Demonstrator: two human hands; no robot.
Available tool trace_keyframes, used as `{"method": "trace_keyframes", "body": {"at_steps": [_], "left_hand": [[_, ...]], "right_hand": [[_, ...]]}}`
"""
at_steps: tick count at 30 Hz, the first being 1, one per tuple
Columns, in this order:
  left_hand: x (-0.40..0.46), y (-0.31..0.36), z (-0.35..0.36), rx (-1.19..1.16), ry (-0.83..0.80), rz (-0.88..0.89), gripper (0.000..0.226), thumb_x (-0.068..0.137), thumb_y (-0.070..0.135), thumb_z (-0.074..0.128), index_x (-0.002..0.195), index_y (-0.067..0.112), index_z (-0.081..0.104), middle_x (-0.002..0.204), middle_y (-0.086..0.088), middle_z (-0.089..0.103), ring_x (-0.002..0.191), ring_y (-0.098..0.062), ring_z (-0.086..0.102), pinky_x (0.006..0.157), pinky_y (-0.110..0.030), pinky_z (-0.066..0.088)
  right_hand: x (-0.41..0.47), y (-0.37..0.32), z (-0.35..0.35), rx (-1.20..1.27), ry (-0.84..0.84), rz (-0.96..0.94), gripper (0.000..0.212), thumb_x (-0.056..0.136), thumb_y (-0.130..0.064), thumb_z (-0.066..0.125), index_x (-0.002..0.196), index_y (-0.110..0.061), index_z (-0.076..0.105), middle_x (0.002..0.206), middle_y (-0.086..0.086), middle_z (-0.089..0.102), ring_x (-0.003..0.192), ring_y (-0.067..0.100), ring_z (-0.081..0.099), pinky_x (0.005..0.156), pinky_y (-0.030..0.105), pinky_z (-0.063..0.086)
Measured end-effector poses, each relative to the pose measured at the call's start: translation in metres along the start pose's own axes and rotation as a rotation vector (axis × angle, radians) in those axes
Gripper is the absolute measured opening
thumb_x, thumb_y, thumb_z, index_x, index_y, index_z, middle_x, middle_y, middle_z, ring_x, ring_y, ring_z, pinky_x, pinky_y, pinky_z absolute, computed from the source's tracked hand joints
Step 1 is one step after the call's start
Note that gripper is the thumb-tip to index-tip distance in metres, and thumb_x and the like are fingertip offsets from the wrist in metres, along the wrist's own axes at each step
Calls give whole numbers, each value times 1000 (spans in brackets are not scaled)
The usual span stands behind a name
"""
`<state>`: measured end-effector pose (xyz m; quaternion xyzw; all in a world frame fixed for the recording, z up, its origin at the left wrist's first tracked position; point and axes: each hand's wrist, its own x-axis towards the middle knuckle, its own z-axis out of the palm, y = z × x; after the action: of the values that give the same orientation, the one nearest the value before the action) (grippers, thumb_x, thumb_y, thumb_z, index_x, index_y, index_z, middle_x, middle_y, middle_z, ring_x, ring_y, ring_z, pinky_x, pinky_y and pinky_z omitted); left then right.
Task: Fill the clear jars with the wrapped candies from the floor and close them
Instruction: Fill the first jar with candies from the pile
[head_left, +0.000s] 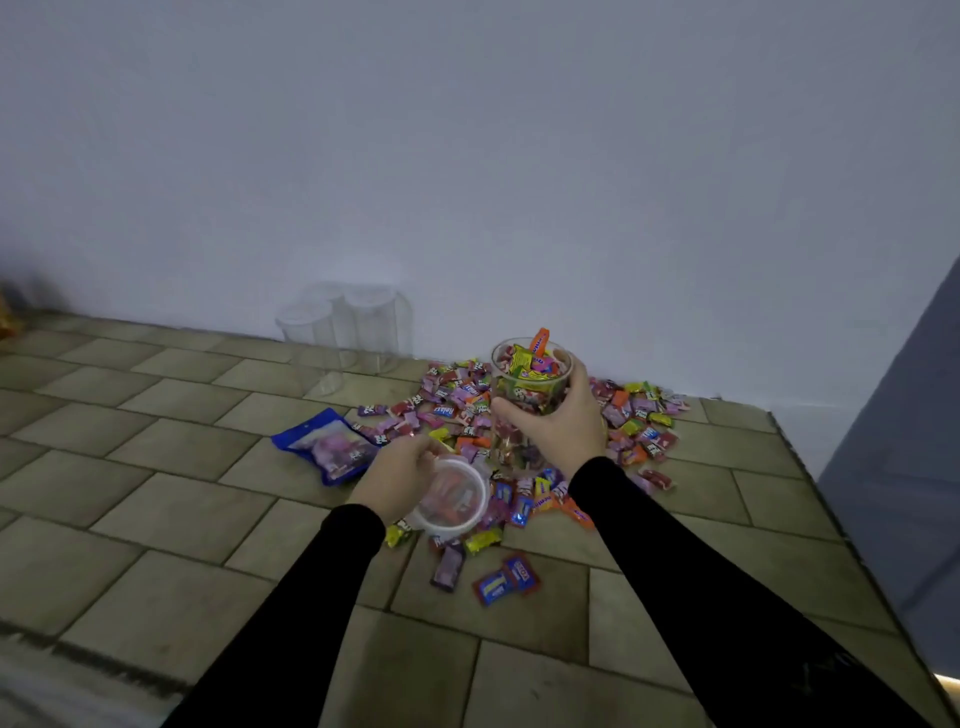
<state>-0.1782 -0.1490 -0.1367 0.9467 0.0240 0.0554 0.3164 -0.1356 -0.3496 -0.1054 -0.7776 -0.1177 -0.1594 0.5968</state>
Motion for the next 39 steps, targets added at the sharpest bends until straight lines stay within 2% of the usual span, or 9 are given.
{"method": "trace_keyframes", "body": {"at_steps": [4, 8, 11, 18, 25, 27, 30, 35, 39], "left_hand": [[18, -27, -22, -121, 96, -105, 23, 93, 1, 49, 107, 16, 60, 104, -7, 67, 97, -22, 63, 86, -37, 52], [40, -56, -48, -282, 204, -195, 26, 93, 0, 42, 104, 21, 51, 88, -8, 66, 77, -21, 59, 58, -27, 45], [65, -75, -64, -334, 263, -227, 32, 92, -4, 43, 114, 18, 50, 71, -3, 57, 64, -19, 51, 54, -30, 40], [118, -114, -87, -125, 390, -75, 36, 92, -3, 44, 123, 10, 56, 108, -5, 53, 101, -25, 53, 87, -31, 41], [169, -156, -85, -28, 367, -29, 37, 88, -5, 50, 121, 7, 61, 107, -15, 57, 99, -29, 54, 84, -24, 36], [180, -165, -82, -25, 354, -44, 38, 89, -6, 49, 123, 6, 61, 107, -16, 58, 99, -30, 55, 83, -20, 34], [190, -171, -80, -5, 324, -26, 39, 89, -8, 48, 125, 3, 60, 111, -20, 58, 102, -32, 55, 87, -26, 36], [201, -179, -77, 39, 238, -48, 43, 91, -8, 42, 129, 5, 57, 121, -20, 55, 109, -34, 53, 90, -32, 37], [200, -183, -76, 75, 179, -73, 43, 89, -9, 41, 125, 7, 59, 119, -19, 58, 107, -33, 54, 83, -31, 38]], "right_hand": [[26, -5, 35, 45, -13, 7, 89, 62, -42, 87, 135, -24, 39, 117, -12, 54, 106, 6, 56, 94, 24, 49], [53, -9, 78, 85, -12, 15, 90, 60, -41, 89, 134, -22, 40, 119, -8, 57, 107, 8, 59, 92, 24, 50], [76, -12, 110, 87, -27, 8, 89, 61, -39, 89, 133, -21, 40, 120, -7, 58, 107, 8, 59, 87, 18, 48], [119, -4, 182, 88, -52, 9, 91, 64, -35, 88, 136, -22, 35, 117, -10, 55, 104, 5, 56, 84, 10, 45], [149, 20, 234, 105, -39, 70, 90, 62, -35, 89, 134, -23, 36, 119, -8, 55, 107, 7, 56, 82, 6, 43], [156, 27, 247, 99, -44, 88, 90, 61, -36, 89, 134, -23, 37, 118, -9, 55, 108, 8, 57, 88, 14, 47], [163, 36, 259, 85, -45, 105, 92, 61, -36, 89, 135, -21, 37, 121, -6, 57, 109, 10, 58, 93, 23, 49], [167, 43, 272, 51, -26, 120, 88, 61, -33, 90, 132, -19, 41, 115, -9, 57, 106, 7, 57, 86, 14, 45], [165, 45, 275, 24, -20, 120, 88, 59, -37, 90, 131, -20, 43, 113, -10, 58, 105, 7, 58, 88, 18, 47]]}}
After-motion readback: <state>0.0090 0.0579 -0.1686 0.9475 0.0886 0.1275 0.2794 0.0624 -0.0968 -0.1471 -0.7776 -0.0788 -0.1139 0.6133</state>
